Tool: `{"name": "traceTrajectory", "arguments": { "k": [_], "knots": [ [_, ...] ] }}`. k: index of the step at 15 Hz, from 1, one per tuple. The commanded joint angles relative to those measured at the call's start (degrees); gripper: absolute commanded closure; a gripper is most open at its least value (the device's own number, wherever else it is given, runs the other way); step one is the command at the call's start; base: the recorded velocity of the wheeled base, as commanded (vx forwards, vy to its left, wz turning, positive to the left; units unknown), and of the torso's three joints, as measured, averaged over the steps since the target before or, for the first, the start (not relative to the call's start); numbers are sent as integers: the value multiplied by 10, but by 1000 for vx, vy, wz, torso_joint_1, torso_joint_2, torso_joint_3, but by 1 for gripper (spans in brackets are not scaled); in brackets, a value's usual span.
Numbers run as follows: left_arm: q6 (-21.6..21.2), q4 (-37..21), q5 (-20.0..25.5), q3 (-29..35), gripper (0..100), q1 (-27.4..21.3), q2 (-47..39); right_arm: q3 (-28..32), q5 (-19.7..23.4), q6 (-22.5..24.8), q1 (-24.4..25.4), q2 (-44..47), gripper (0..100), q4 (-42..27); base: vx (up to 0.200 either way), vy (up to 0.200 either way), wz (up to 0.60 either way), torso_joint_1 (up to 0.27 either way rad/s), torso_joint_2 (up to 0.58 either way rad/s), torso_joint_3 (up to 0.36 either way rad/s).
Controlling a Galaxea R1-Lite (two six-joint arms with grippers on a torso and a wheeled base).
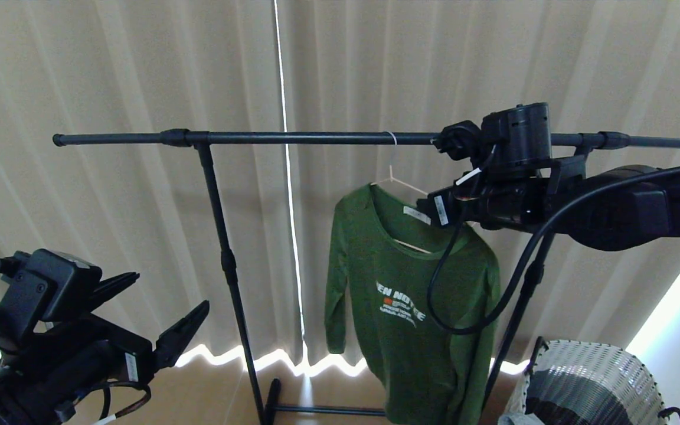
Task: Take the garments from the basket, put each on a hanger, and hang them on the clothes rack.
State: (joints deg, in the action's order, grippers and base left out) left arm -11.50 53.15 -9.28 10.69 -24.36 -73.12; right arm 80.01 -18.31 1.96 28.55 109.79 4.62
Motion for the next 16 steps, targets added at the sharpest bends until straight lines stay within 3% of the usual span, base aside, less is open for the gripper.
{"name": "traceTrajectory", "arguments": {
  "k": [1, 5, 8, 9, 12, 16],
  "knots": [
    [0, 0, 0, 0, 0, 0, -1, 0, 4, -13, 11, -9, 0, -2, 0, 0, 0, 0, 0, 0],
    [1, -1, 0, 0, 0, 1, -3, -6, 5, -46, 19, -23, 0, 2, 0, 0, 0, 0, 0, 0],
    [2, -1, -1, 4, 0, 2, -1, -72, 1, -58, 20, -87, 0, 3, 0, 0, 0, 0, 0, 0],
    [4, -2, -2, 6, 0, 3, -1, -141, -3, -56, 13, -152, 0, 1, 0, 0, 0, 0, 0, 0],
    [4, -6, -5, 15, 0, 6, -2, -263, -8, -52, -14, -269, 0, -1, 0, 0, 0, 0, 0, 0],
    [9, -6, -3, 16, 0, 41, -3, -398, -16, -35, -54, -353, 0, 31, 0, 0, 0, 0, 0, 0]
  ]
}}
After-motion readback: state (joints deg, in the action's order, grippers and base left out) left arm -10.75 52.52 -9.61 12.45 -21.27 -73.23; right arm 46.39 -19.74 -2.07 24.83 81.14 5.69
